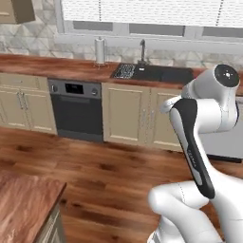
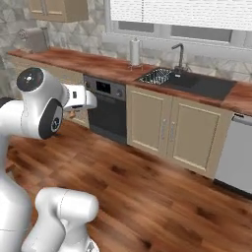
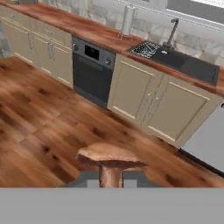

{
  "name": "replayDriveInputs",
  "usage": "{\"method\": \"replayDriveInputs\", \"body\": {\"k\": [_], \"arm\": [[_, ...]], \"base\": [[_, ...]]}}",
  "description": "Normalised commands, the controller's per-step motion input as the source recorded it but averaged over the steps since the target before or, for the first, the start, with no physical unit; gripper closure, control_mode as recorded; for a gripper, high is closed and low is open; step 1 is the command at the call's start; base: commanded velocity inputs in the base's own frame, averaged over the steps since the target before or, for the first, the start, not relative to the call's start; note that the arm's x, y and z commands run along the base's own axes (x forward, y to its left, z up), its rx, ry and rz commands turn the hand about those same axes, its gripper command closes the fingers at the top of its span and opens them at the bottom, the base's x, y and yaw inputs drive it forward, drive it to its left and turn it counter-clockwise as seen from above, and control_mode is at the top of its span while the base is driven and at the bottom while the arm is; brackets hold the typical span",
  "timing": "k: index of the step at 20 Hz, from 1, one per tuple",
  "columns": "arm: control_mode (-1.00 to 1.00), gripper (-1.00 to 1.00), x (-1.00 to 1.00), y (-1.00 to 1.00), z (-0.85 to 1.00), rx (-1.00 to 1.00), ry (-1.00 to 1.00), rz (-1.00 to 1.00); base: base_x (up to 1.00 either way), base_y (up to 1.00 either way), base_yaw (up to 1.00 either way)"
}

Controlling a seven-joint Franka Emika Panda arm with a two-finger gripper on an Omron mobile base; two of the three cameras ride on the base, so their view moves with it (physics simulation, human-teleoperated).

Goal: Take the cheese, steak, and mushroom from the fridge and place them on the plate on the dining counter to create an appetizer plate.

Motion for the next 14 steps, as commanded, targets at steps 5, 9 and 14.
{"method": "replayDriveInputs", "body": {"k": [5, 9, 14], "arm": [[1.0, 1.0, 0.0, 0.0, 0.0, 0.0, 0.0, 0.0], [1.0, 1.0, 0.0, 0.0, 0.0, 0.0, 0.0, 0.0], [1.0, 1.0, 0.0, 0.0, 0.0, 0.0, 0.0, 0.0]], "base": [[1.0, -0.07, 0.65], [1.0, 0.0, 0.61], [1.0, 0.0, 0.61]]}}
